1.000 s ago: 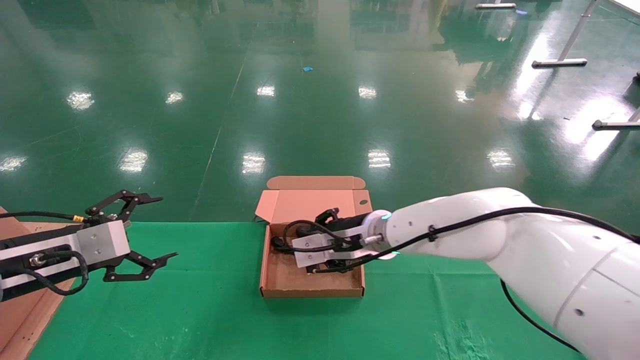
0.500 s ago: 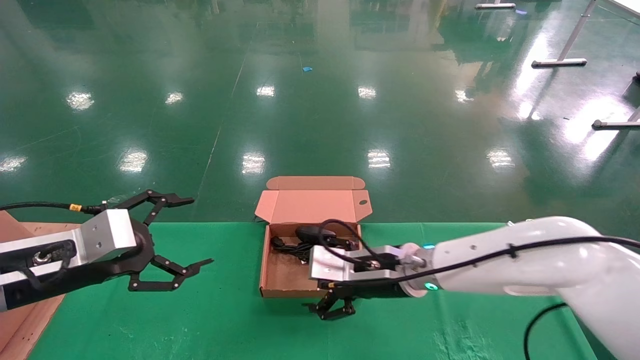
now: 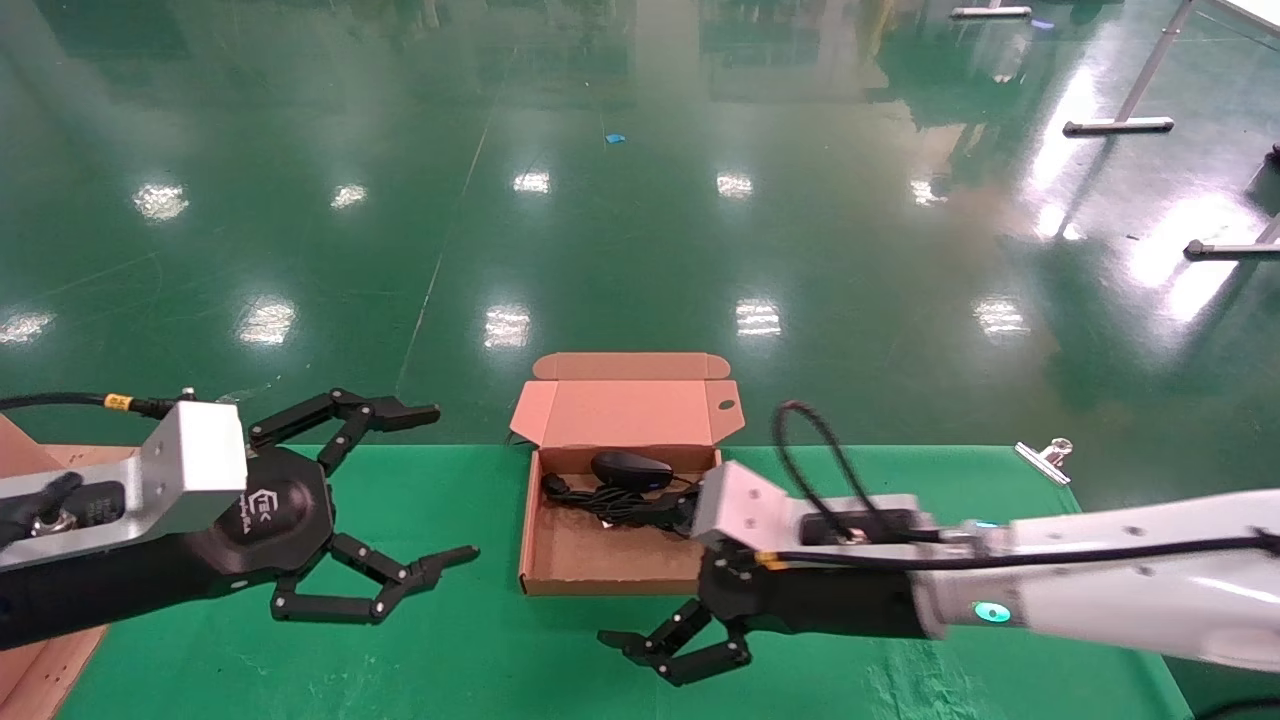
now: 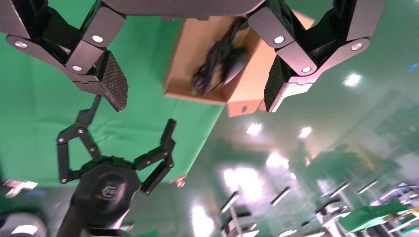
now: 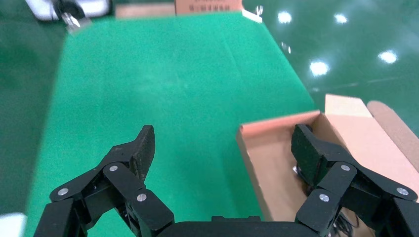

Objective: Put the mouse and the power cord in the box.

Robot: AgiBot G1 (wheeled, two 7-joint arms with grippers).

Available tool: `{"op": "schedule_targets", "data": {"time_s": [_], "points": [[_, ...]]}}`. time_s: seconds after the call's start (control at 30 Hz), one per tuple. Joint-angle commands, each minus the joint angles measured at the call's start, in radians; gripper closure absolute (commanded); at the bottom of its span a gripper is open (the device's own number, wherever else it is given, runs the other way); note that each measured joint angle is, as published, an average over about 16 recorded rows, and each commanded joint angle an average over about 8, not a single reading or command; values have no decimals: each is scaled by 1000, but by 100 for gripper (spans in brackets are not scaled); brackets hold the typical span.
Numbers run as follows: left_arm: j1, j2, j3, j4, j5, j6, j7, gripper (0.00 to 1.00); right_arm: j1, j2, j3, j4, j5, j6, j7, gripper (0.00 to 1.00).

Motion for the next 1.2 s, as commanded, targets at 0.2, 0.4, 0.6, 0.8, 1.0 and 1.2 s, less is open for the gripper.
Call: {"op": "schedule_targets", "data": {"time_s": [0.2, 0.4, 0.6, 0.8, 1.0, 1.2], "points": [[23, 10, -63, -30, -23, 84, -94, 0, -73, 89, 130, 69, 101, -97, 31, 0], [43, 18, -116, -56, -42, 157, -174, 0, -135, 165, 241, 129, 187, -180, 57, 0], [63, 27, -170, -82, -62, 229, -254, 0, -197, 242, 352, 188, 274, -263, 83, 0], [82, 35, -222, -107, -80, 299, -332, 0, -258, 317, 461, 247, 359, -345, 109, 0], [92, 39, -250, -119, -90, 340, -372, 0, -301, 368, 537, 287, 418, -401, 126, 0], [93, 40, -254, -120, -91, 345, -374, 0, -310, 378, 552, 295, 431, -413, 128, 0]]}}
